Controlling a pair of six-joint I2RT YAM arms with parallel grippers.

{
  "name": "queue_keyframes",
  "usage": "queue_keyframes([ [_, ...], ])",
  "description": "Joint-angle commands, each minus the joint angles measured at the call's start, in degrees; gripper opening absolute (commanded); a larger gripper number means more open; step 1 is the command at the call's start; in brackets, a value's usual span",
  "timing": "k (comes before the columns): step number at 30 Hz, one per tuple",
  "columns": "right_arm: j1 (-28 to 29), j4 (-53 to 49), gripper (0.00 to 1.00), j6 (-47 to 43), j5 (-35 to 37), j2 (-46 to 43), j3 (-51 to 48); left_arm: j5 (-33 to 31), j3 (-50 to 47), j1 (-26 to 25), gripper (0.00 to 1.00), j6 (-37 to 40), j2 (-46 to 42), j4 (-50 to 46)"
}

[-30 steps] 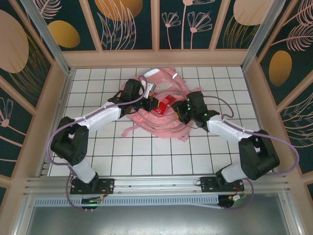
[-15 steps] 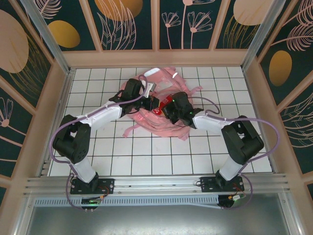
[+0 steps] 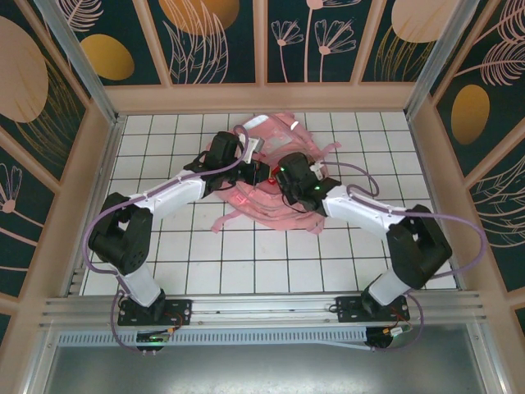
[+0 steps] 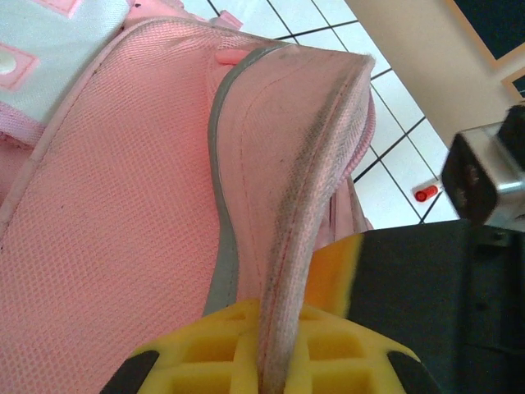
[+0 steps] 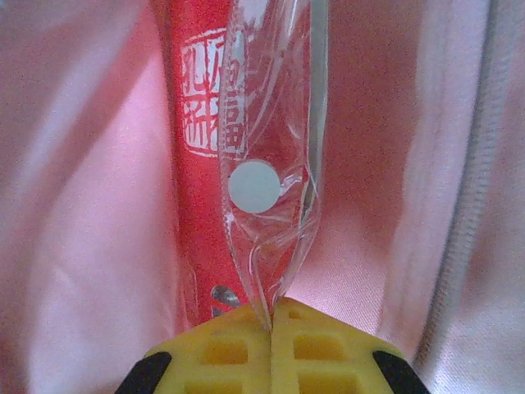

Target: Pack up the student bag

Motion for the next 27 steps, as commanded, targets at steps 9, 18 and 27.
queue_keyframes([
  [9, -2.68, 22.90, 0.38, -8.15, -10.23, 3.56, -3.37, 0.52, -0.65, -0.69, 0.00, -2.81, -3.16, 7.34],
  [18, -11.02, 4.00, 0.52, -20.35, -17.26, -16.33, -14.22, -2.28, -0.31, -0.61, 0.00, -0.28, 0.74, 7.34],
  [27, -23.83, -3.28, 0.58, -44.37, -23.76, -24.77, -16.55, 13.94, 6.39, -0.70, 0.48, 23.17, 4.29, -10.31],
])
